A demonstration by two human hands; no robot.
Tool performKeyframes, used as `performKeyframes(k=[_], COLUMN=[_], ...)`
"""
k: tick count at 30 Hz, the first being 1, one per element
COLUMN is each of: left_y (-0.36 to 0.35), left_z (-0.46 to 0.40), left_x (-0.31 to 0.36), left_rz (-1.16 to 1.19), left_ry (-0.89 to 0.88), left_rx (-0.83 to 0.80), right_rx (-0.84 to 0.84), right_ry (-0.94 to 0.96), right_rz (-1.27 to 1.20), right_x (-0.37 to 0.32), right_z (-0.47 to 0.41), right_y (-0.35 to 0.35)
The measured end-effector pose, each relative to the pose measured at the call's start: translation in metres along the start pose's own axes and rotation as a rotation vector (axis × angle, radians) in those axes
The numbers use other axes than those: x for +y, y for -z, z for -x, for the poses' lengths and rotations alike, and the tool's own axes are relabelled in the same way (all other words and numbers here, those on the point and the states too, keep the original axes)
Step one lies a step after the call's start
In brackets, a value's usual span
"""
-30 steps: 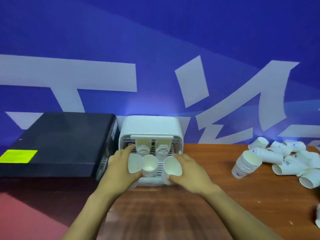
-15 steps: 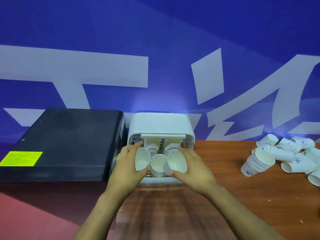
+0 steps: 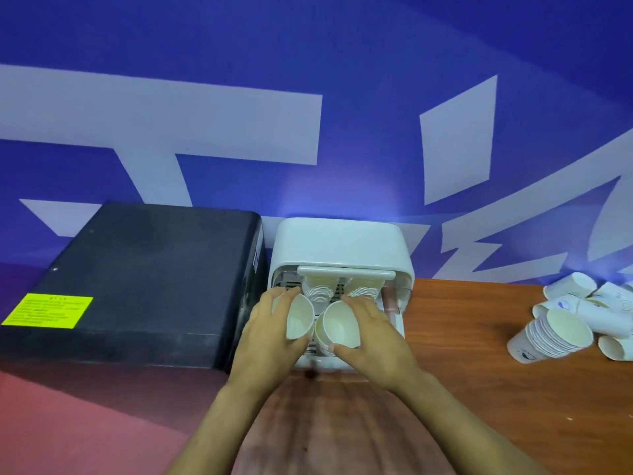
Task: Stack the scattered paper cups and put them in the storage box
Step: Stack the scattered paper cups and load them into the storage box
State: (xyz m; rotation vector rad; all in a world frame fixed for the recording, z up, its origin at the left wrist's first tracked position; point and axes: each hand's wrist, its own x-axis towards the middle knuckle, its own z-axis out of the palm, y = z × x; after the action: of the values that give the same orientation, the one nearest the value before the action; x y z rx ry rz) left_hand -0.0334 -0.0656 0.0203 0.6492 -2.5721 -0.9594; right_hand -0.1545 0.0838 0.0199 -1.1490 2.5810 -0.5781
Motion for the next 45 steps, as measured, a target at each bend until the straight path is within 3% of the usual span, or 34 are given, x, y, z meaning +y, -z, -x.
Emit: performKeyframes(k=[5, 14, 25, 35, 45], left_y=[-0.01, -0.044, -0.044, -0.017, -0.088], left_z=[-0.012, -0.009, -0.01, 0.013, 0.064], left_x=[-0.004, -0.035, -0.026, 0.037, 0.157], left_rz=[0.019, -0.131, -0.179, -0.206, -0.29], left_ry=[-0.024, 0.147, 0.155, -0.061, -0.131], left_rx=[0.023, -0.189, -0.228, -0.262, -0.372], right_rx=[-0.025, -0.136, -0.175, -0.09, -0.271], right_ry=[-0.004, -0.064, -0.043, -0.099, -0.048], right_rz=[0.007, -0.049, -0.077, 0.047, 0.086], right_x=[0.011, 0.021, 0.03, 0.045, 0.136], right_z=[-0.014, -0.025, -0.022, 0.04, 0.128], right_y=[-0.01, -0.035, -0.036, 0.028, 0.095])
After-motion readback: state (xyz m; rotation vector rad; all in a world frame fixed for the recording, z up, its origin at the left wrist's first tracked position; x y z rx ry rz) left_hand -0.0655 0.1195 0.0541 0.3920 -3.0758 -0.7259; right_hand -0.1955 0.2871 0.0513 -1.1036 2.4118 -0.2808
